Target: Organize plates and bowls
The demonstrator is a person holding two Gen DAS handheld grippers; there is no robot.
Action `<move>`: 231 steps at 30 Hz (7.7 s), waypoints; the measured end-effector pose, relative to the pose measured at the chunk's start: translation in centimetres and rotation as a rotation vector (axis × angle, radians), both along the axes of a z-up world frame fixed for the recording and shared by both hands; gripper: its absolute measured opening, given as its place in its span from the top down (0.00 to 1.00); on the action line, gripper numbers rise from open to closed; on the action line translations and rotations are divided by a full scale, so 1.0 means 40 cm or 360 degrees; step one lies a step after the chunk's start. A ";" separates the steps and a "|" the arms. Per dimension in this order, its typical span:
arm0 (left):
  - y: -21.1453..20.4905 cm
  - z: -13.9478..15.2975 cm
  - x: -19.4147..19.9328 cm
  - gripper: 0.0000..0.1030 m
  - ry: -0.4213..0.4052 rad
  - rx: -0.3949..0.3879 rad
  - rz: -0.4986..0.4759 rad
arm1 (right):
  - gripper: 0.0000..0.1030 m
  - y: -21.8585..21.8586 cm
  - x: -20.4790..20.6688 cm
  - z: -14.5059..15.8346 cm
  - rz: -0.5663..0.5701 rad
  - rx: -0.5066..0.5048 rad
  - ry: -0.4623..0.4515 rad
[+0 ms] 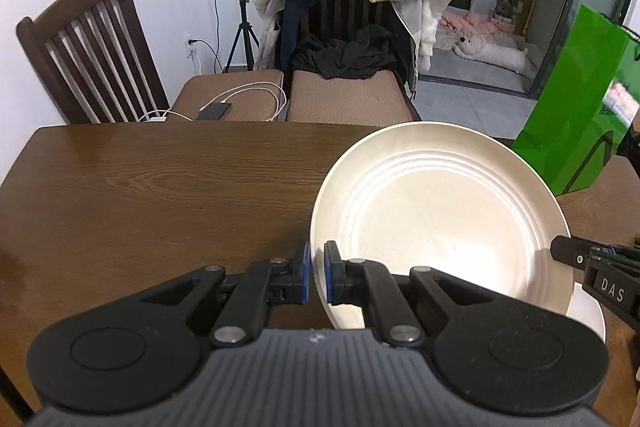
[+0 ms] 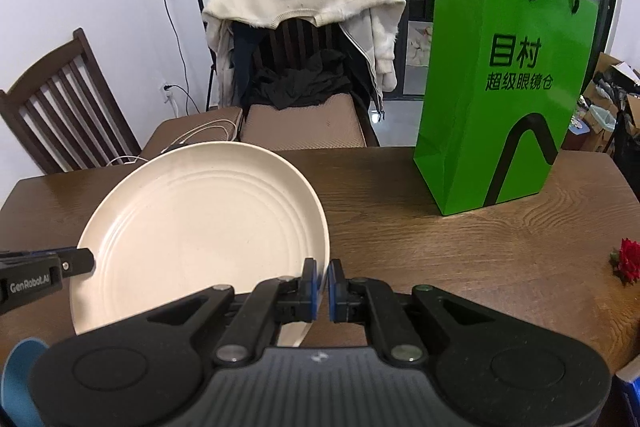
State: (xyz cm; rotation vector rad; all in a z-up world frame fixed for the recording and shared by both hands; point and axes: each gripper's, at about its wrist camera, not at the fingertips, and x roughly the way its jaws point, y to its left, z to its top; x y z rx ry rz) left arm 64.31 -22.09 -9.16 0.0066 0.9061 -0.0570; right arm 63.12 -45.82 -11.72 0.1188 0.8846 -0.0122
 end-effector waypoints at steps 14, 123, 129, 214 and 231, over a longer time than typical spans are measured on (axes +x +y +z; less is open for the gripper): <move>0.094 0.083 -0.132 0.93 -0.0053 -0.0001 0.0041 | 0.95 0.092 -0.127 0.094 0.0036 -0.0008 -0.0048; 0.770 0.069 -0.878 0.93 -0.0014 -0.0054 0.0360 | 0.93 0.781 -0.796 0.093 0.0426 -0.0067 0.0078; 0.787 0.035 -0.875 0.92 0.0022 -0.0070 0.0379 | 0.93 0.796 -0.789 0.065 0.0443 -0.0081 0.0110; 0.770 -0.001 -0.999 0.00 -0.0147 -0.0072 0.0337 | 0.00 0.676 -0.895 -0.009 0.0441 -0.0062 0.0181; 0.664 0.025 -1.015 0.00 -0.0201 -0.0093 0.0194 | 0.00 0.546 -0.955 0.043 0.0306 0.0046 0.0086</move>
